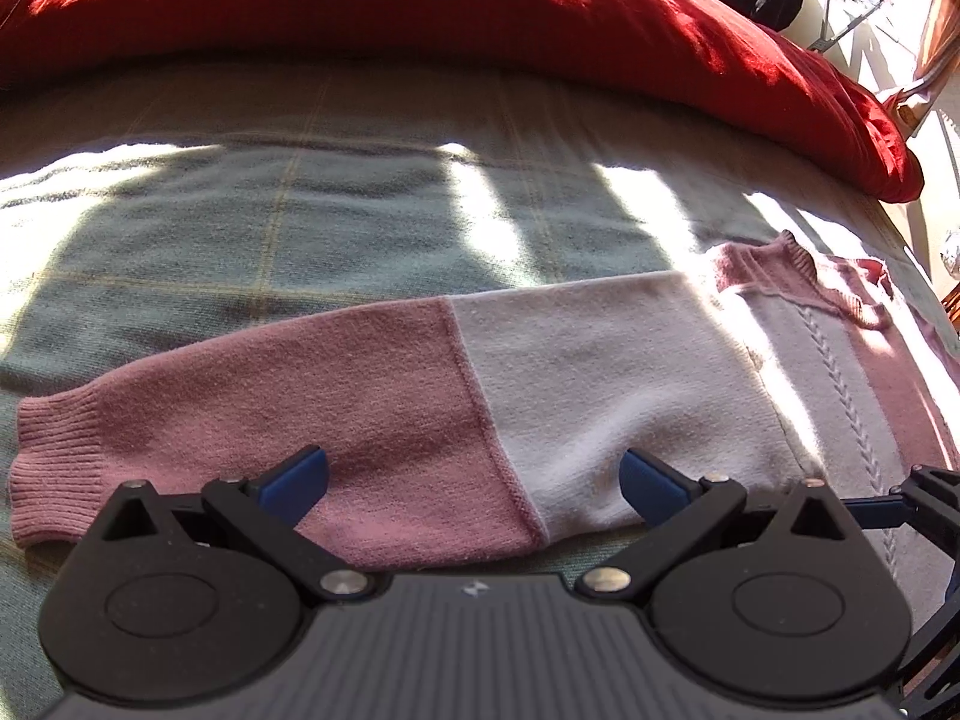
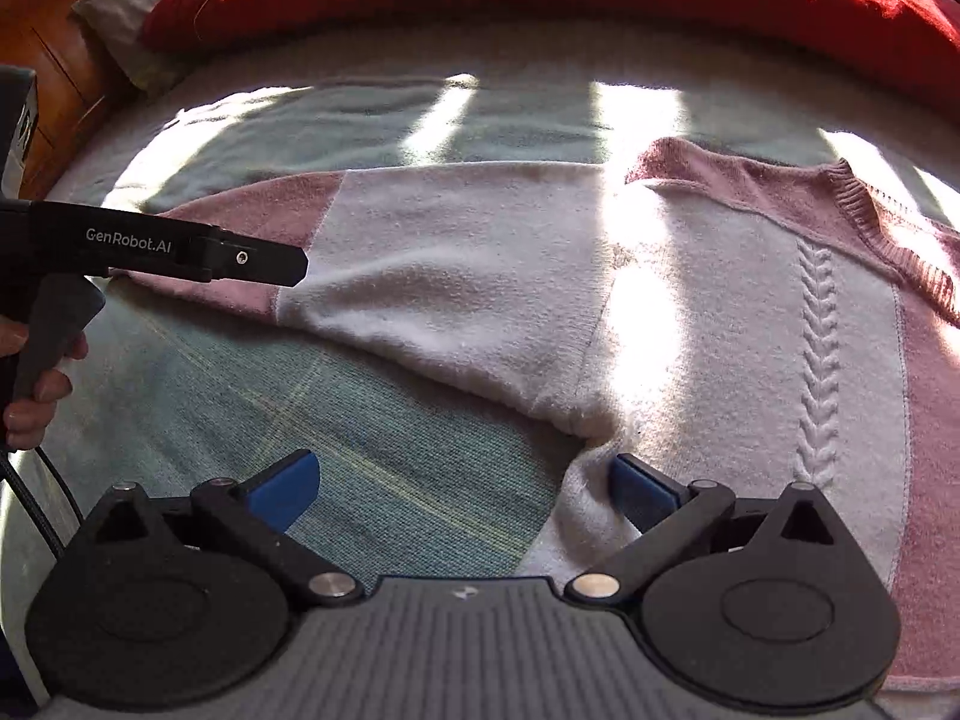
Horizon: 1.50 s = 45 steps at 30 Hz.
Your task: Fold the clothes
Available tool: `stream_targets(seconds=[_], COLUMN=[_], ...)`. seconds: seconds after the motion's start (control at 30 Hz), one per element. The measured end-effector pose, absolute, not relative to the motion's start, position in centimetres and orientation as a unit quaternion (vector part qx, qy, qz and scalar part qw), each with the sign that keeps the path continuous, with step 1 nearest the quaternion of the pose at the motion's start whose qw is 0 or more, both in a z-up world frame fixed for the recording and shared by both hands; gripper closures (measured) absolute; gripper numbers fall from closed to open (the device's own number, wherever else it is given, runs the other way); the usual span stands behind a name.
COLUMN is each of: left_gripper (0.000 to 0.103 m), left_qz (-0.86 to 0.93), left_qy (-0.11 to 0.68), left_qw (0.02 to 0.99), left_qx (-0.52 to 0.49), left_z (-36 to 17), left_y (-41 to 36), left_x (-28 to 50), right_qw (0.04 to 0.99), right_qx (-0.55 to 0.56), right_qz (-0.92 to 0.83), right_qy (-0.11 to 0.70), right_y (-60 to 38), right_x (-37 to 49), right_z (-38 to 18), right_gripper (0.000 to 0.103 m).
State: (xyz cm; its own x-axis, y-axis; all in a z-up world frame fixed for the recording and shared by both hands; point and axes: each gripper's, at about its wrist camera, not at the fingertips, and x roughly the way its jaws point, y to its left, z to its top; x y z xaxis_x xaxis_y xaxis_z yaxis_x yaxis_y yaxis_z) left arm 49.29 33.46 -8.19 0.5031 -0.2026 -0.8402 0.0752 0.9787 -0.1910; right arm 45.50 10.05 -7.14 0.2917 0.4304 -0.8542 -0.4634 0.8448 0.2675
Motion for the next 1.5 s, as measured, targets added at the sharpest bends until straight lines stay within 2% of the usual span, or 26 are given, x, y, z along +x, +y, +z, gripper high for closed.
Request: stream_targets(seconds=[0.2, 0.37, 0.67, 0.87, 1.07, 1.5], left_gripper=[0.001, 0.001, 0.001, 0.001, 0.001, 0.001], left_qz=[-0.09, -0.095, -0.122, -0.167, -0.169, -0.153], left_qy=[0.476, 0.469, 0.487, 0.517, 0.566, 0.551], left_qw=[0.875, 0.878, 0.865, 0.839, 0.807, 0.819], left_qx=[-0.031, -0.01, -0.003, 0.005, 0.018, 0.047], left_z=[-6.3, -4.9, -3.6, -4.6, -8.0, -9.2], left_y=[31.8, 29.0, 18.5, 8.4, 2.7, 2.3], left_x=[48.5, 47.3, 43.9, 41.1, 38.9, 36.8], right_qw=[0.827, 0.841, 0.845, 0.842, 0.816, 0.826], right_qx=[-0.068, -0.061, -0.072, -0.077, -0.07, -0.073], right_qz=[0.248, 0.203, 0.203, 0.164, 0.166, 0.176], right_qy=[0.5, 0.498, 0.49, 0.508, 0.549, 0.531], right_y=[7.9, 3.5, -5.4, -15.0, -21.2, -21.8], right_x=[43.6, 43.6, 39.5, 37.8, 37.7, 36.7], right_z=[-5.4, -5.4, -4.9, -5.4, -8.5, -9.8], right_gripper=[0.0, 0.0, 0.0, 0.0, 0.0, 0.0])
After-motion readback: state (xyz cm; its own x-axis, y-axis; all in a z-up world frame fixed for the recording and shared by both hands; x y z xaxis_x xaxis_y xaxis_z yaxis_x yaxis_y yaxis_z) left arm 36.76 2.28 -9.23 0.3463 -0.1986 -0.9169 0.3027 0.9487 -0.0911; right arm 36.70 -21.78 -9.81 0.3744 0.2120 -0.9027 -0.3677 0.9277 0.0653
